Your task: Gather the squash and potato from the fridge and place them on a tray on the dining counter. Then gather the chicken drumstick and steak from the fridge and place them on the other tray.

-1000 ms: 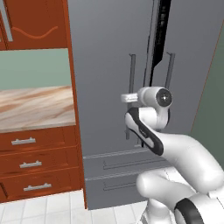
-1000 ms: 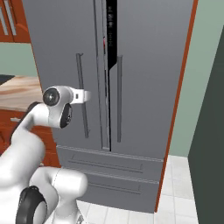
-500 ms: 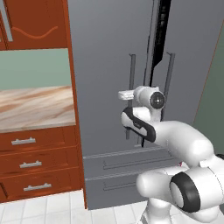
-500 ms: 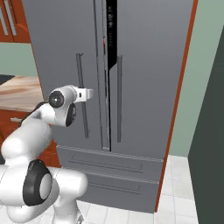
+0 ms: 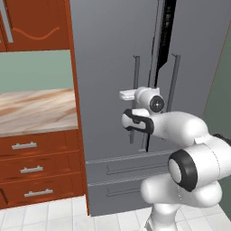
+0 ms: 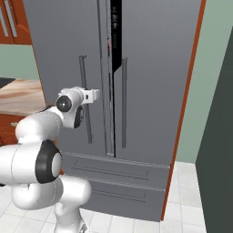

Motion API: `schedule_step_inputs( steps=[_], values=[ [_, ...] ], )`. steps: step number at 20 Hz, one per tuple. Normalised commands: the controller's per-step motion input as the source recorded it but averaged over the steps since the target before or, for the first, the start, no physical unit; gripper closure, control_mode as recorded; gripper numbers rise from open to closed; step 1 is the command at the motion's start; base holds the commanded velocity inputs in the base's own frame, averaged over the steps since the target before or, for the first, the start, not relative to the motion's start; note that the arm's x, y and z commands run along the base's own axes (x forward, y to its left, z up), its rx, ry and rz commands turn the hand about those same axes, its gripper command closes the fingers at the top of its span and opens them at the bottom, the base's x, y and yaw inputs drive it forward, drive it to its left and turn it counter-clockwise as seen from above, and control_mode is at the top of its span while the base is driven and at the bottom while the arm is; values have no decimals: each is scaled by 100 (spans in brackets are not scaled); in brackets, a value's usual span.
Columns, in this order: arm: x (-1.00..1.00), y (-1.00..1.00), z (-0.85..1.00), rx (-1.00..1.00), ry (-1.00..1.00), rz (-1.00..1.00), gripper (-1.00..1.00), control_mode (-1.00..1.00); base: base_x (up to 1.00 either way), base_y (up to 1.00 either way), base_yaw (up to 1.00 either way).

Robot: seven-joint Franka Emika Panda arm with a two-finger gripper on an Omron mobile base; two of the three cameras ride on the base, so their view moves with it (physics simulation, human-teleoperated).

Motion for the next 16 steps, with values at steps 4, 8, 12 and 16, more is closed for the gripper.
schedule_step_inputs(
  steps=[4, 8, 12, 16],
  values=[
    [37, 0, 0, 0, -8, 0, -100, -100, 0, 0, 0],
    [37, 0, 0, 0, -9, 0, -100, -100, 0, 0, 0],
    [38, 0, 0, 0, -8, 0, -100, -100, 0, 0, 0],
    [35, 1, 0, 0, -3, 0, 100, -100, 0, 0, 0]
  ],
)
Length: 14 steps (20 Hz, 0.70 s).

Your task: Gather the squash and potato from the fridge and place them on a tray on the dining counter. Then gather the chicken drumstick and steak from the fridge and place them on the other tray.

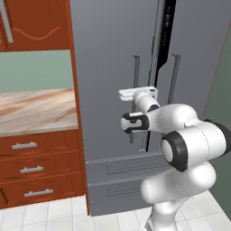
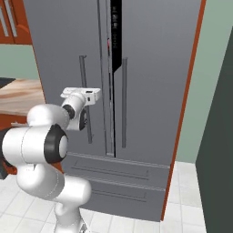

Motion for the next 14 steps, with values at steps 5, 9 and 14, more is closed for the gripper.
schedule_step_inputs(
  steps=[5, 9, 14],
  values=[
    [3, 15, 14, 1, 0, 0, 100, -100, 0, 0, 0],
    [0, 38, 26, 0, 0, 5, 100, -100, 0, 0, 0],
    [-3, 52, 26, 0, 5, 7, 100, -100, 0, 0, 0]
  ],
)
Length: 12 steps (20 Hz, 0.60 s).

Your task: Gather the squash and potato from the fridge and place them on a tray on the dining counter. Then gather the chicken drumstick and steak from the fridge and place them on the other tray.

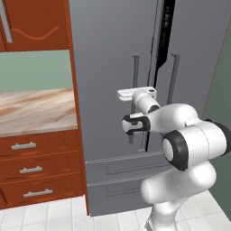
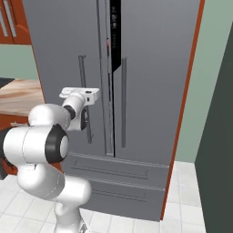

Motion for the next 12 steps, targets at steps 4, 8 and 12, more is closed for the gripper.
schedule_step_inputs(
  steps=[4, 8, 12],
  values=[
    [-30, 62, 26, 1, 14, 10, 100, -100, 0, 0, 0],
    [-29, 72, 34, 0, 24, 5, 100, -100, 0, 0, 0],
    [-30, 73, 41, 0, 33, 2, 100, -100, 0, 0, 0]
  ],
)
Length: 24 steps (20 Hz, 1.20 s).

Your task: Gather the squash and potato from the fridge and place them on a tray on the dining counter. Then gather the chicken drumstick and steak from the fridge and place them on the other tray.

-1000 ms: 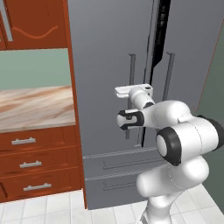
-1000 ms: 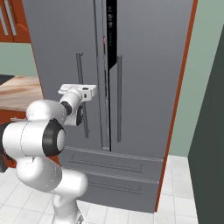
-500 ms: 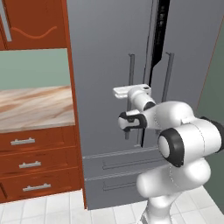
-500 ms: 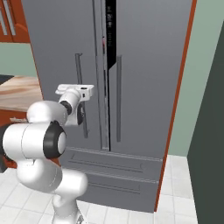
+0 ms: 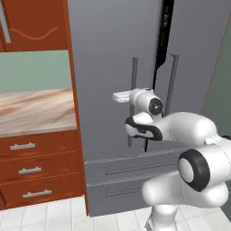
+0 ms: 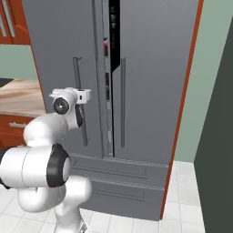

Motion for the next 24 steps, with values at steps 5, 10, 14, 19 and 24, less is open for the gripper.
schedule_step_inputs(
  steps=[5, 10, 14, 19, 24],
  values=[
    [-66, 81, 45, 0, 20, 0, 100, -100, 0, 0, 0],
    [-81, 85, 46, 0, 10, 0, 100, -100, 0, 0, 0],
    [-83, 71, 41, 0, 3, -2, 100, -100, 0, 0, 0],
    [-76, 38, 37, 0, 0, -10, 100, -100, 0, 0, 0],
    [-78, 5, 32, 0, 4, -17, 100, -100, 0, 0, 0]
  ],
)
